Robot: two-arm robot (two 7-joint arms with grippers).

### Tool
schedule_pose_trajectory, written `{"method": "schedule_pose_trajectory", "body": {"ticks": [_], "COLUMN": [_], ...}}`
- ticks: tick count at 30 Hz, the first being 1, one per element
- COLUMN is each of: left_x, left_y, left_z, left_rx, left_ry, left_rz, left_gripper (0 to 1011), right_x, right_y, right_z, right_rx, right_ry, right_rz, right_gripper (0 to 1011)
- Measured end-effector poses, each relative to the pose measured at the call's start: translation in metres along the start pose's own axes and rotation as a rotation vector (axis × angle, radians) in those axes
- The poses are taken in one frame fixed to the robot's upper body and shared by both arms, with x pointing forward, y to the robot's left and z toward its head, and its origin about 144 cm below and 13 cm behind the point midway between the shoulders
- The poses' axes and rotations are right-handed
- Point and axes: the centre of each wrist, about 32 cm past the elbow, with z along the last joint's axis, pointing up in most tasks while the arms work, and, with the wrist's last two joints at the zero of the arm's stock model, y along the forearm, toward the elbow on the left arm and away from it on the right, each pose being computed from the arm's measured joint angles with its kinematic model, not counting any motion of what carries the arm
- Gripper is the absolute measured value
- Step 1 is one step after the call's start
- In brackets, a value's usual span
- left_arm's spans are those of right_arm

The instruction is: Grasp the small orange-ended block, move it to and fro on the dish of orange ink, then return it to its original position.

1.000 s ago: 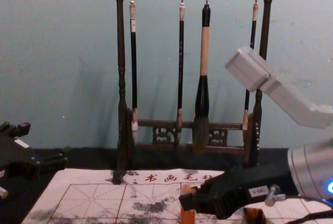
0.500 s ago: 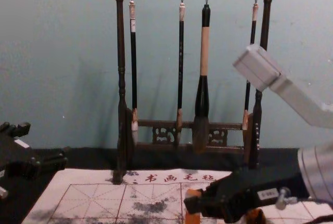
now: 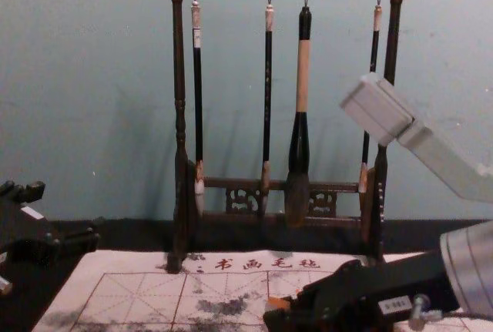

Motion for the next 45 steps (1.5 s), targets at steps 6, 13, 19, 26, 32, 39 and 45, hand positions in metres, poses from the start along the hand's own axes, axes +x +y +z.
{"method": "schedule_pose_trajectory", "body": {"ticks": [6, 13, 19, 26, 32, 39, 45], "left_x": [0.000, 0.000, 0.000, 0.000, 0.000, 0.000, 0.000], "left_y": [0.000, 0.000, 0.000, 0.000, 0.000, 0.000, 0.000], "left_z": [0.000, 0.000, 0.000, 0.000, 0.000, 0.000, 0.000], "left_rx": [0.000, 0.000, 0.000, 0.000, 0.000, 0.000, 0.000], "left_ry": [0.000, 0.000, 0.000, 0.000, 0.000, 0.000, 0.000], "left_rz": [0.000, 0.000, 0.000, 0.000, 0.000, 0.000, 0.000], "left_gripper": [1001, 1001, 1001, 1001, 1001, 1001, 1001], "right_x": [-0.003, -0.002, 0.001, 0.006, 0.009, 0.011, 0.010], "right_y": [0.004, 0.011, 0.016, 0.020, 0.020, 0.014, 0.007], "right_z": [0.000, 0.002, 0.004, 0.007, 0.007, 0.006, 0.004], "right_rx": [0.004, 0.012, 0.015, 0.013, 0.008, 0.005, 0.001], "right_ry": [0.001, 0.005, 0.004, -0.002, -0.008, -0.011, -0.007], "right_rz": [0.017, 0.026, 0.023, 0.003, -0.020, -0.039, -0.052], "right_gripper": [108, 108, 108, 108, 108, 108, 108]}}
